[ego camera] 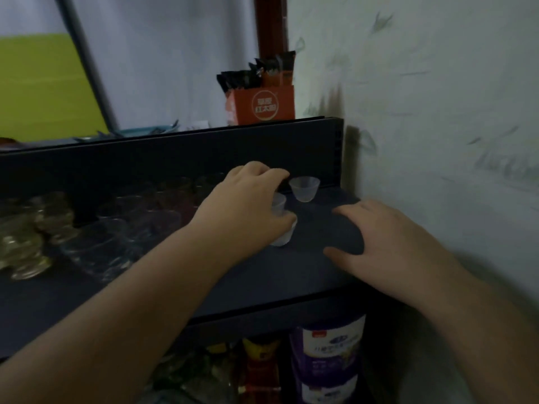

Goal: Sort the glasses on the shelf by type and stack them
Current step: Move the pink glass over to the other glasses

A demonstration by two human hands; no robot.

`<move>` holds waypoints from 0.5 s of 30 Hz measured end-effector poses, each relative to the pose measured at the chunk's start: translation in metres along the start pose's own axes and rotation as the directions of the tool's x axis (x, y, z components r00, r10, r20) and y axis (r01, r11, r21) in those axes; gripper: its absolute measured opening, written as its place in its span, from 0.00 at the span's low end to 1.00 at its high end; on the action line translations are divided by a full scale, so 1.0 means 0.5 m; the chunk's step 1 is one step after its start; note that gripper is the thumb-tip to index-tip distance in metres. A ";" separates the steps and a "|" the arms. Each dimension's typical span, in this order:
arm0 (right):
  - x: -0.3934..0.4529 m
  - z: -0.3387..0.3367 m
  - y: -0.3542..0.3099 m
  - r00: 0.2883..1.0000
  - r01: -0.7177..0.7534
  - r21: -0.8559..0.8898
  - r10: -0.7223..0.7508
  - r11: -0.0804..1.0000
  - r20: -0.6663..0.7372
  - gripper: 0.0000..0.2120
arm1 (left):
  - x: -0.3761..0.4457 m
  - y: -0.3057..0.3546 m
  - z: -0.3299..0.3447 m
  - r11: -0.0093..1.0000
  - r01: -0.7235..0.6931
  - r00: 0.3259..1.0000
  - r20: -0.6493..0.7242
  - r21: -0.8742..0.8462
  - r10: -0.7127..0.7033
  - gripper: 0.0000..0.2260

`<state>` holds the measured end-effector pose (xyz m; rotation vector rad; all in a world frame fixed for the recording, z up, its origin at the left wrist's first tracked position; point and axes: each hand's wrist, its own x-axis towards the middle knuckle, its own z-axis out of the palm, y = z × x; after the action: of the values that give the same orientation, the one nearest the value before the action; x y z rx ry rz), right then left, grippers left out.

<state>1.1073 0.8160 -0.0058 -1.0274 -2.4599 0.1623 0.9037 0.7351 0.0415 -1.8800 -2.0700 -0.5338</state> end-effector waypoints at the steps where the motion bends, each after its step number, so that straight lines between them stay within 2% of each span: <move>1: 0.000 0.004 -0.012 1.000 0.024 0.011 -0.024 1.000 0.000 0.31 | -0.035 -0.004 -0.013 1.000 0.009 0.999 -0.036 -0.002 -0.009 0.31; 3: -0.002 0.015 -0.038 0.998 0.064 0.028 -0.064 0.998 -0.006 0.34 | -0.097 -0.016 -0.035 0.999 0.043 0.996 -0.084 0.010 -0.042 0.30; 11: -0.027 0.059 -0.192 0.983 0.181 0.035 -0.182 0.983 0.006 0.30 | -0.307 -0.140 -0.087 0.965 0.246 0.965 -0.120 0.092 -0.235 0.34; 15: -0.037 0.086 -0.297 0.971 0.240 0.058 -0.240 0.969 -0.013 0.29 | -0.404 -0.215 -0.123 0.949 0.309 0.944 -0.138 0.063 -0.299 0.33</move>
<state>1.0032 0.7000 -0.0090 -0.6961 -2.5334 0.1525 0.8159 0.5199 -0.0035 -1.4472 -2.2716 -0.6096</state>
